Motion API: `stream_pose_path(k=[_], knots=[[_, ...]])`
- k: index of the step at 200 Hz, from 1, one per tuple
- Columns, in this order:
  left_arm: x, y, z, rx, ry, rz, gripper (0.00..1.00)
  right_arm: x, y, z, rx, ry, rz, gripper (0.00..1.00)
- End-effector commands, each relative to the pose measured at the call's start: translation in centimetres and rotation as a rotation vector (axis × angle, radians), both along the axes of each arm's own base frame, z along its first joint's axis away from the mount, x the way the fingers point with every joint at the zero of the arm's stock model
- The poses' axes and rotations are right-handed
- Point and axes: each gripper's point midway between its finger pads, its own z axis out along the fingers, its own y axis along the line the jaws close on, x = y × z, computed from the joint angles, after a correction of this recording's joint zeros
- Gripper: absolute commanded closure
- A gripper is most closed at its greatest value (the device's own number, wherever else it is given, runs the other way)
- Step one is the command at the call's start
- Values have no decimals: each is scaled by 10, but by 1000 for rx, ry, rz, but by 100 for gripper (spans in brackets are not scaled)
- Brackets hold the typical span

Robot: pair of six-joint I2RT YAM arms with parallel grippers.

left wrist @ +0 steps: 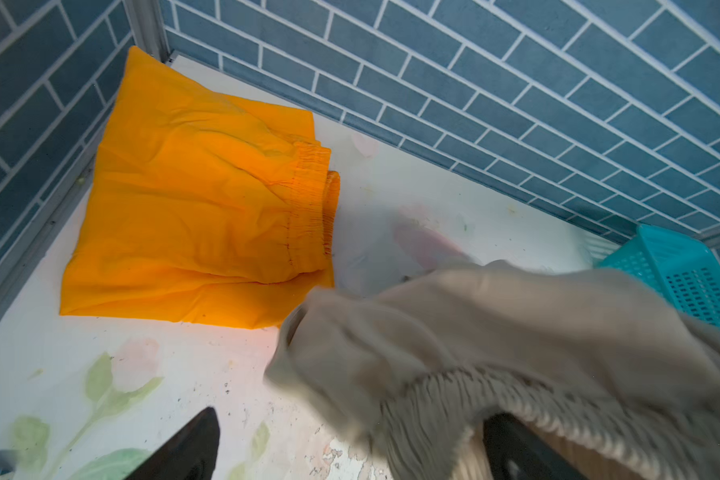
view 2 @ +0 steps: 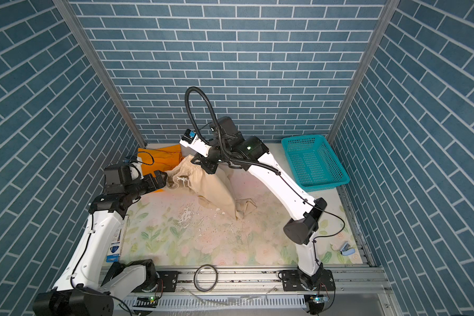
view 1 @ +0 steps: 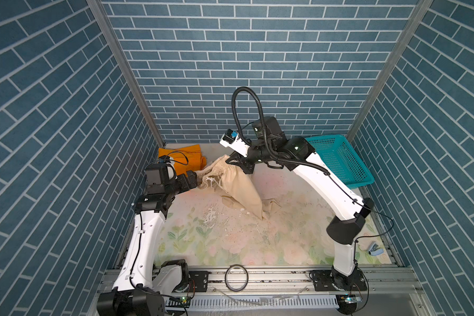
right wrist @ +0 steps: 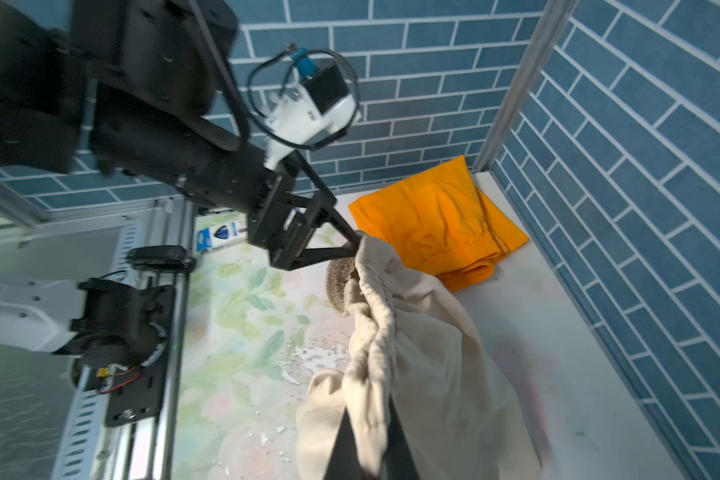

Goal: Fold and stack the shorts
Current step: 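Hold the waistband up with the right gripper while the left grasps its other edge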

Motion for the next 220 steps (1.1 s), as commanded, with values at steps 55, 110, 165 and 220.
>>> stream_pose_path(k=[55, 110, 165, 220], knots=[[-6, -98, -19, 171, 3, -369, 0, 91, -102, -95, 99, 339, -321, 100], [11, -131, -53, 241, 77, -465, 0, 122, -117, -177, 45, 537, -271, 100], [20, -157, -70, 273, 128, -655, 0, 118, -113, -177, 90, 516, -221, 100], [-13, -183, -89, 226, 211, -832, 0, 123, -118, -175, 112, 528, -216, 100]])
